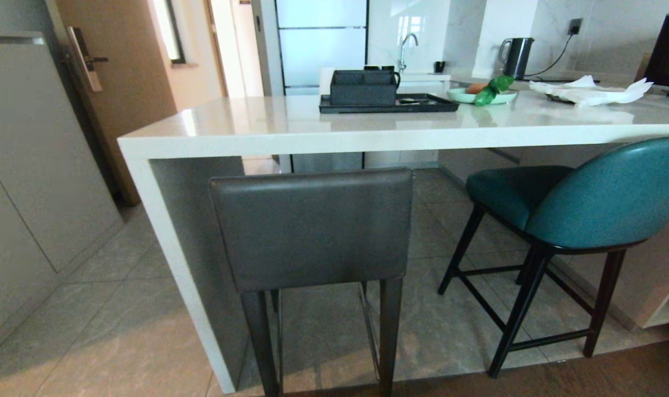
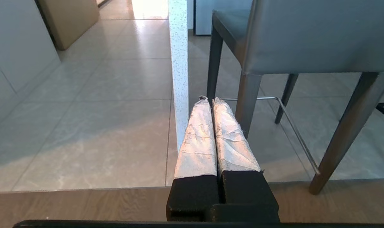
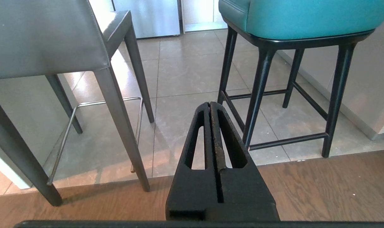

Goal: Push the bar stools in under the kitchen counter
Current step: Pull the gray chair out from under the dining table

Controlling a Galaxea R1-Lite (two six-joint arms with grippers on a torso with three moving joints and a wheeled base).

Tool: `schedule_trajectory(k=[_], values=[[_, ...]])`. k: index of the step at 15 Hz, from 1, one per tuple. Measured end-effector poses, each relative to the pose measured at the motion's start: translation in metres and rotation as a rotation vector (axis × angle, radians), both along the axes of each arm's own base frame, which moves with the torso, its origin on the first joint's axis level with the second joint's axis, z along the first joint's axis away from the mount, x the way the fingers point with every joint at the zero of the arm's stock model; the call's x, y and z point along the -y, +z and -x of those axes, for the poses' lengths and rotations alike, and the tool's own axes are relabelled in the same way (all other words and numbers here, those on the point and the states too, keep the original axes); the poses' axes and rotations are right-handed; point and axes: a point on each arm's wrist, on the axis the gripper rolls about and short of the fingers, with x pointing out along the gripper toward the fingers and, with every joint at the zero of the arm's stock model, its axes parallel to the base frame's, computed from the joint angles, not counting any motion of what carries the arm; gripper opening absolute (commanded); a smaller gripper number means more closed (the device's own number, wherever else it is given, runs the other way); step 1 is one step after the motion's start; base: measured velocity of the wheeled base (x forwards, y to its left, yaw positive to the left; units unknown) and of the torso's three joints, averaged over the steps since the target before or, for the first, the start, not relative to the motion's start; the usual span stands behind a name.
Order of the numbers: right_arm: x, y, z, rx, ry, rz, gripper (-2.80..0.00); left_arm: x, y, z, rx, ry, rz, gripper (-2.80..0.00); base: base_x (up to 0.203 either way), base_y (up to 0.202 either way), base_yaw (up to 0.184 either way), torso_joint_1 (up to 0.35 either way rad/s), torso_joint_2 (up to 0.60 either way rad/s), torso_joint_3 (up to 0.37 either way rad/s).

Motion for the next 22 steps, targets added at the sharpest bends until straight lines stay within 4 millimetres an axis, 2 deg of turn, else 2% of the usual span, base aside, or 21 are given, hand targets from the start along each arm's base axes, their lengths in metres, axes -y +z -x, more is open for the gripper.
schedule_trajectory(k=[8, 10, 13, 15, 17, 22], values=[[0.0, 0.0, 0.0, -0.004, -0.001, 0.017, -2.8, 0.0, -0.001, 0.0, -0.02, -0.013, -0.049, -2.8, 0.0, 0.0, 0.0, 0.0, 0.0, 0.0], [0.0, 0.009, 0.002, 0.014, -0.009, 0.029, -2.8, 0.001, 0.015, 0.002, 0.002, -0.037, -0.05, -2.8, 0.0, 0.0, 0.0, 0.0, 0.0, 0.0], [0.0, 0.044, -0.003, 0.011, -0.009, -0.011, -2.8, 0.001, 0.055, -0.009, -0.014, -0.061, -0.031, -2.8, 0.0, 0.0, 0.0, 0.0, 0.0, 0.0], [0.0, 0.07, -0.018, -0.008, -0.007, -0.033, -2.8, 0.001, 0.083, -0.035, -0.043, -0.07, -0.021, -2.8, 0.0, 0.0, 0.0, 0.0, 0.0, 0.0], [0.0, 0.092, -0.043, -0.014, -0.006, -0.042, -2.8, 0.002, 0.105, -0.074, -0.055, -0.08, -0.015, -2.8, 0.0, 0.0, 0.0, 0.0, 0.0, 0.0], [-0.003, 0.126, -0.126, -0.03, 0.027, -0.059, -2.8, 0.013, 0.133, -0.182, -0.007, -0.139, 0.011, -2.8, 0.0, 0.0, 0.0, 0.0, 0.0, 0.0]])
